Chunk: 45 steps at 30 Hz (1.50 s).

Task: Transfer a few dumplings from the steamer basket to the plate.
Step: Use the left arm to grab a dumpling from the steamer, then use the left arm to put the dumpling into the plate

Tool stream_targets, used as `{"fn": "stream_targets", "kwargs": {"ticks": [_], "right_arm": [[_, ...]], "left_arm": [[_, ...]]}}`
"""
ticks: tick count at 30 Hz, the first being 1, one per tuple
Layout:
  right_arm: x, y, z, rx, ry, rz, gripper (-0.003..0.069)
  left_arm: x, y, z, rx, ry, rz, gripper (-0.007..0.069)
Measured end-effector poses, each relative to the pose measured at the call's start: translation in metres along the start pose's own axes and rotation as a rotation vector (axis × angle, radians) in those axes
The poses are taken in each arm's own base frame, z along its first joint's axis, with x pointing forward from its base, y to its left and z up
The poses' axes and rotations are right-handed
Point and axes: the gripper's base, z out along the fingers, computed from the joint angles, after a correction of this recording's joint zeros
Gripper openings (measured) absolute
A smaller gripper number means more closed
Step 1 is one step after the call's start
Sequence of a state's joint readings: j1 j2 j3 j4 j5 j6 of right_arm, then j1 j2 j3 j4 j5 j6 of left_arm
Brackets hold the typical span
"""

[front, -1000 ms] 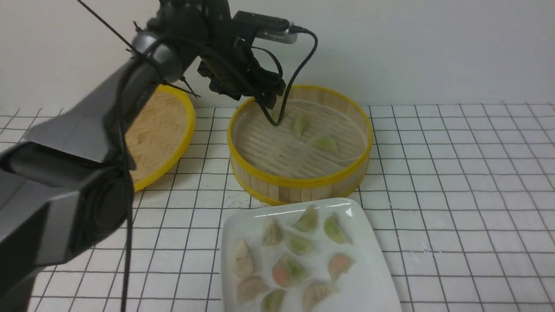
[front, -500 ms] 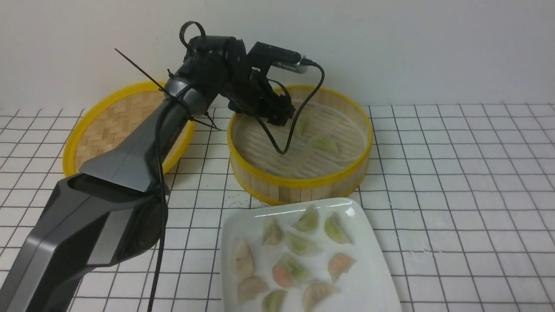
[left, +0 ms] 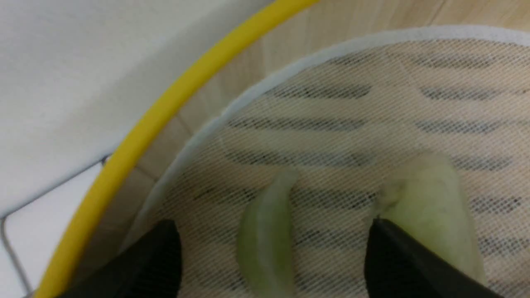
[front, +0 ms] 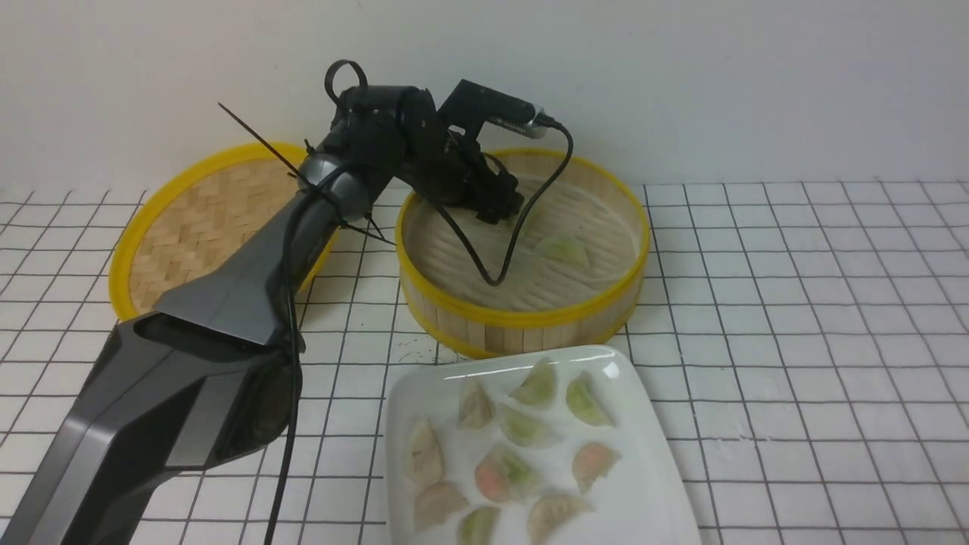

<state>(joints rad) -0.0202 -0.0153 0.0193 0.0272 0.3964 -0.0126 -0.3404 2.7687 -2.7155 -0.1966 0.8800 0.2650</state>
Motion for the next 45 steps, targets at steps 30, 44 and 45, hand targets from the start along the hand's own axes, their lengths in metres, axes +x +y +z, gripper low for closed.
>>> {"fn": "stream_targets", "kwargs": {"ticks": [30,44,45], "right_arm": [[0.000,0.000,0.000,0.000,0.000,0.000,-0.0013],[0.000,0.000,0.000,0.000,0.000,0.000,-0.0013],[0.000,0.000,0.000,0.000,0.000,0.000,-0.0013]], "left_arm": [[-0.074,-0.020,-0.176,0.035,-0.005,-0.105,0.0132],[0.062,-0.102,-0.222,0.174,0.571,-0.116,0.0132],[0.081,-0.113,-0.214,0.185,0.638,-0.099,0.0132]]}}
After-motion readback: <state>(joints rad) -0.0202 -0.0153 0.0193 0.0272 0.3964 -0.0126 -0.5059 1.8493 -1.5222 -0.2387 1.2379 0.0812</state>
